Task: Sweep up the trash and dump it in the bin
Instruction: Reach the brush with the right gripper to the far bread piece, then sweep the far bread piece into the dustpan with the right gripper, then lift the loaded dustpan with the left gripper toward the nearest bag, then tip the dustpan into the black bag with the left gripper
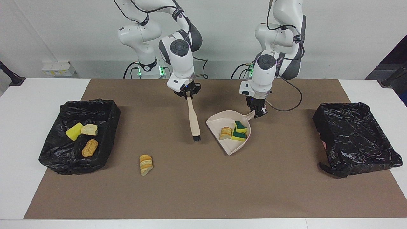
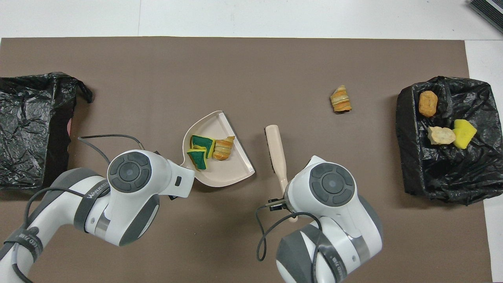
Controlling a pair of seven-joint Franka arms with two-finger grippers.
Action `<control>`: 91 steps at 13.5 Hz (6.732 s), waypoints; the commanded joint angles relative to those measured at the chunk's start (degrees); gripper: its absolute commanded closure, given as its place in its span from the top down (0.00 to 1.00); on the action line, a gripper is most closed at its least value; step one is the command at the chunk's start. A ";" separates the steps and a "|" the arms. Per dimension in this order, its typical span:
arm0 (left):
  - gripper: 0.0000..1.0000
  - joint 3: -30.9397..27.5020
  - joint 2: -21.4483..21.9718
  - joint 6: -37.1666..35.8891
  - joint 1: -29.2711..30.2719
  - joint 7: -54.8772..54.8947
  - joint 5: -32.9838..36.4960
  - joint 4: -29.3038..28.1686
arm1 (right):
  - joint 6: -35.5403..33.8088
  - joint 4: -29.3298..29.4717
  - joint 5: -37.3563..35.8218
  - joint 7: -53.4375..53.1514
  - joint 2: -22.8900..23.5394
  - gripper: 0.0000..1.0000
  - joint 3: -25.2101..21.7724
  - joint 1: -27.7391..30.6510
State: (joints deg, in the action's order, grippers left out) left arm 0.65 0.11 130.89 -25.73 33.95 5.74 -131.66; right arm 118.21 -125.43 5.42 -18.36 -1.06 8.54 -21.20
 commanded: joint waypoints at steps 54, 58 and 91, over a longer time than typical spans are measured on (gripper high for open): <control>0.00 0.05 0.68 -8.28 4.28 -3.45 -8.73 1.32 | -16.70 17.85 10.84 -11.43 3.44 0.00 2.45 -8.77; 0.00 -0.13 1.29 -9.33 6.74 -4.06 -8.73 2.81 | -15.65 14.44 10.66 -13.44 0.98 0.00 2.45 -9.03; 0.00 -0.57 -9.60 -11.62 45.95 35.05 51.81 35.86 | 5.71 -3.68 4.77 -33.14 2.64 0.38 2.71 -25.82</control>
State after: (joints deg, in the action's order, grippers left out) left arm 0.66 -8.02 119.61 22.00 68.71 53.53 -97.53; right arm 123.27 -129.10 11.12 -52.60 1.38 11.11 -47.73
